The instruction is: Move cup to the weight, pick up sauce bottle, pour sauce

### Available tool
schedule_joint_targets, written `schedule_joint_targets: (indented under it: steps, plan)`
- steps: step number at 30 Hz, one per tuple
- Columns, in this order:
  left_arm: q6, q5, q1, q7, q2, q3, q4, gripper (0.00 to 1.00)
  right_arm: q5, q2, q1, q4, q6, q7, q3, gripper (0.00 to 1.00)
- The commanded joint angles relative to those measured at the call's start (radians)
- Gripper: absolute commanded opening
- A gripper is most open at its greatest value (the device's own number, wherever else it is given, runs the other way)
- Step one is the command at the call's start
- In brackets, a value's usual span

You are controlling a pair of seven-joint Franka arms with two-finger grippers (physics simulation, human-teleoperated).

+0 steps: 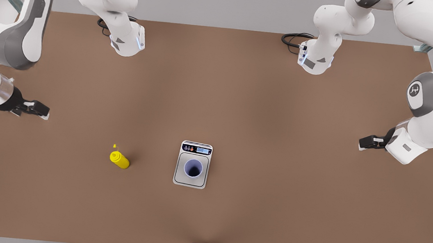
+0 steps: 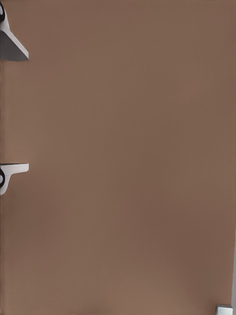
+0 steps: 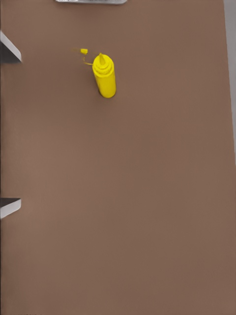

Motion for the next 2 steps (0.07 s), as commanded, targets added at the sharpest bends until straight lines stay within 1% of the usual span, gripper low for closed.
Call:
schedule_joint_targets:
  steps: [1, 2]
  plan:
    - [0.0, 0.0, 0.0, 0.0, 0.0, 0.0, 0.0, 1.0, 0.0, -0.001, 0.0, -0.001, 0.0, -0.001, 0.0, 1.0]
    - [0.0, -0.002, 0.0, 0.0, 0.0, 0.0, 0.0, 1.0, 0.0, -0.003, 0.002, -0.001, 0.0, -0.002, 0.0, 1.0]
